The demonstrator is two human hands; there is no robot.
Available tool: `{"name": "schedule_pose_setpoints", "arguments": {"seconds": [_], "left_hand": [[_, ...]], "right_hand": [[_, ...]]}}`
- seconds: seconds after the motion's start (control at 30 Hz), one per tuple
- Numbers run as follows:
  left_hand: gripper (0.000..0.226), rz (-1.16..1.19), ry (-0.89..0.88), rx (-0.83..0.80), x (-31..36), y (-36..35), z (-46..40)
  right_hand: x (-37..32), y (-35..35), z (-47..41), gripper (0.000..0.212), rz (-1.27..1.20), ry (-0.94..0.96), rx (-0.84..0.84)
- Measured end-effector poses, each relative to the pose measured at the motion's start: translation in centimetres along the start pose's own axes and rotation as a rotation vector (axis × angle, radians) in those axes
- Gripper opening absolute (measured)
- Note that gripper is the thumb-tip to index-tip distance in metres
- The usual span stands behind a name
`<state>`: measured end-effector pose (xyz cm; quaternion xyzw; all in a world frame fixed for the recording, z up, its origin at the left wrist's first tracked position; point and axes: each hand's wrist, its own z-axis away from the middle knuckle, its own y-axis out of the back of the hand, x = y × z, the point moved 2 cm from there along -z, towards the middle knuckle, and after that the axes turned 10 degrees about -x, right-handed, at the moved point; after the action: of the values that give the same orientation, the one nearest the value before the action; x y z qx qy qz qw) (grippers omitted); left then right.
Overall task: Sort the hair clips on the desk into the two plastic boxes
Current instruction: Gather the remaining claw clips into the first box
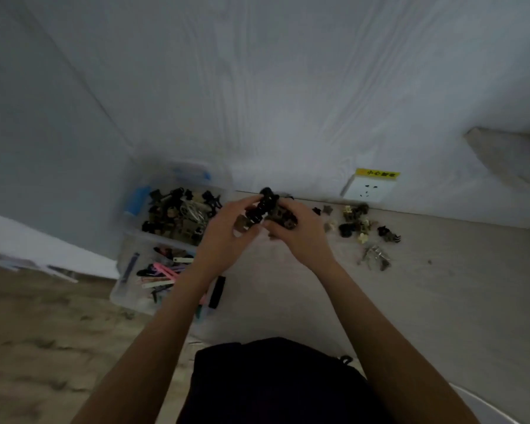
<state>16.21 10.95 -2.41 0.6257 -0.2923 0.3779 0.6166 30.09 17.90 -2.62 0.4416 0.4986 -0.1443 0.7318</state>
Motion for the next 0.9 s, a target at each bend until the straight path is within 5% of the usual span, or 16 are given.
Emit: {"name": "schedule_pose_setpoints", "arguments": {"seconds": [0.27,0.47,0.67,0.9], "left_hand": [[0.031,-0.130,0.198,0.231,-5.9,9.2,2.0],[0.036,-0.139,0.352,0.188,-8.9,11.8,1.4],[0.033,-0.325,0.281,0.195,-9.0,11.5,2.8],[0.024,-0.312,0.071,0.354,-4.5,8.1,2.1]], "right_hand": [[-6.3,-6.4,-6.7,0.027,0.111,0.090,-0.315],[-7.4,-8.7,-8.5,0.017,0.240,0.104,-0.377],[-7.5,-10.2,-7.4,0.050,0.483,0.110,-0.651],[-6.1,-5.3,-4.4,0.028,0.198,0.196,-0.198]]}}
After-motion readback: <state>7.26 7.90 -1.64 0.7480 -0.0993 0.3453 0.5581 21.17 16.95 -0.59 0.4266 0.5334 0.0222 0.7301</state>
